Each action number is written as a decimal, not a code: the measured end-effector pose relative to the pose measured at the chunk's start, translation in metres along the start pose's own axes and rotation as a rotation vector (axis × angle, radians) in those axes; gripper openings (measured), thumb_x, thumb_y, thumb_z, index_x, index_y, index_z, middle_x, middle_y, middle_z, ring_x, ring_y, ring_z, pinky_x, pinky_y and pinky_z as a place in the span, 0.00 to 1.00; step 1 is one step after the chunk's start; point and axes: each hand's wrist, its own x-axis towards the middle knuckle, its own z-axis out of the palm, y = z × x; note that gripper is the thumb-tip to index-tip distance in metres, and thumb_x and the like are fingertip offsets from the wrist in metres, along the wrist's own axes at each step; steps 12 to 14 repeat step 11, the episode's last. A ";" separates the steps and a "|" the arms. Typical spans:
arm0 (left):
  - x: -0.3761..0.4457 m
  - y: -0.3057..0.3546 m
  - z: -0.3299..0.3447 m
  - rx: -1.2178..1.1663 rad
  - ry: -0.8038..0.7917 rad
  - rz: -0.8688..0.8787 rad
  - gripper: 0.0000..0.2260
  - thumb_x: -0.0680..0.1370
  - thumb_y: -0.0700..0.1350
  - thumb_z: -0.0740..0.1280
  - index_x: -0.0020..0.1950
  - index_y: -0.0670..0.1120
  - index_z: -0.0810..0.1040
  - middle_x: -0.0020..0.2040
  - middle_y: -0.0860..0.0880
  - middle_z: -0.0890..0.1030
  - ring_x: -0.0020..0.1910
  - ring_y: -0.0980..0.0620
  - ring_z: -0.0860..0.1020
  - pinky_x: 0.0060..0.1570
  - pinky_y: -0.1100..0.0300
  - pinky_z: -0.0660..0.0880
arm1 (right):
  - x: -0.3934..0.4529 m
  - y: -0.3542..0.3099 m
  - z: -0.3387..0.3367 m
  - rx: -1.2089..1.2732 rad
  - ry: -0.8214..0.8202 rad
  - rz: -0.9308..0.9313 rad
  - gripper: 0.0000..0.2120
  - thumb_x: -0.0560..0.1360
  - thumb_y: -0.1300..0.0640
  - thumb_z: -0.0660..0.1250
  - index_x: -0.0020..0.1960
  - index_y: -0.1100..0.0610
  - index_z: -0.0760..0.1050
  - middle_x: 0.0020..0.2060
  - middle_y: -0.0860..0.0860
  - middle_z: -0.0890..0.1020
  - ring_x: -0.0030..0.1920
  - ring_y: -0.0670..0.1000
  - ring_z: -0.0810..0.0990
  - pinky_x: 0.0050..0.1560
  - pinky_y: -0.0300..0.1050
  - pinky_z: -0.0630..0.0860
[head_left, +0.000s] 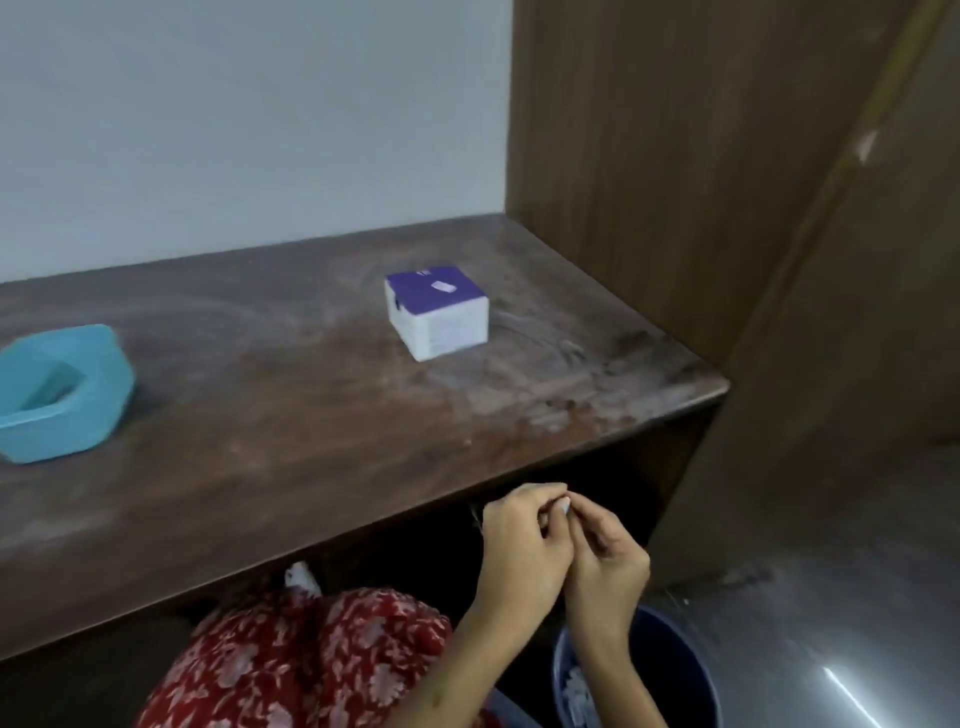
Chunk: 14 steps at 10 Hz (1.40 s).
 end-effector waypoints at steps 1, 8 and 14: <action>0.002 -0.026 0.039 -0.008 -0.187 -0.146 0.10 0.78 0.41 0.64 0.58 0.42 0.80 0.52 0.47 0.83 0.49 0.60 0.79 0.44 0.81 0.69 | 0.007 0.040 -0.023 -0.145 0.036 0.039 0.07 0.74 0.63 0.69 0.48 0.53 0.82 0.41 0.45 0.83 0.42 0.39 0.81 0.43 0.29 0.75; -0.007 -0.143 0.236 0.328 -1.043 -0.655 0.13 0.80 0.40 0.53 0.56 0.38 0.76 0.57 0.37 0.78 0.54 0.40 0.77 0.47 0.52 0.73 | 0.046 0.200 -0.100 -0.525 0.214 0.818 0.10 0.75 0.69 0.60 0.51 0.71 0.78 0.45 0.64 0.81 0.46 0.61 0.79 0.38 0.46 0.72; -0.004 -0.133 0.233 0.265 -1.003 -0.633 0.12 0.81 0.41 0.53 0.45 0.40 0.74 0.45 0.40 0.78 0.48 0.42 0.76 0.45 0.53 0.71 | 0.048 0.186 -0.101 -0.620 0.348 0.734 0.12 0.76 0.68 0.60 0.55 0.64 0.79 0.50 0.59 0.83 0.51 0.57 0.80 0.49 0.43 0.73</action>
